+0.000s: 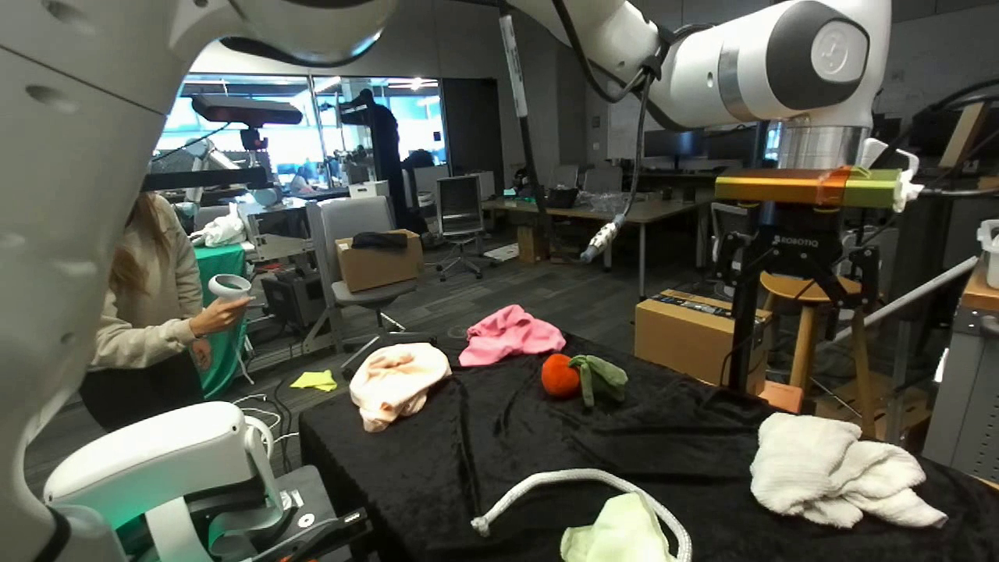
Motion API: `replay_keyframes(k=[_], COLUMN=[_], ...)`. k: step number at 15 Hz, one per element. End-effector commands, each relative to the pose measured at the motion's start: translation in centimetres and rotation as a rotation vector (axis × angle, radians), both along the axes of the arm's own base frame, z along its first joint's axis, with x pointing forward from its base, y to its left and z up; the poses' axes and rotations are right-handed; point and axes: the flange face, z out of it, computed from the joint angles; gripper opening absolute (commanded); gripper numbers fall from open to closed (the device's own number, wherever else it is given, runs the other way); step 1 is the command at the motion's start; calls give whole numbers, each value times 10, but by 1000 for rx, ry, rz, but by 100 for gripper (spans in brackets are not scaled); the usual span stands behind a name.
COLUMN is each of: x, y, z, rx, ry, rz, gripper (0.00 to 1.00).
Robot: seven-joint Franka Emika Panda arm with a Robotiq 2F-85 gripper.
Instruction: Pile the white rope, towels, t-shirts and radish together on the right side of the table
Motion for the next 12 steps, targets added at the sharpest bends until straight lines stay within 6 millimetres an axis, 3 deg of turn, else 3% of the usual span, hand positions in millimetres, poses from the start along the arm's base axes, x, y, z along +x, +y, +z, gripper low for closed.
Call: replay_keyframes(k=[1, 5, 12], x=[14, 15, 15], y=[-9, -16, -22], z=[-22, -56, -97], rx=[30, 32, 20], ry=[-38, -44, -64], rz=[-43, -67, -103], gripper=[100, 100, 100])
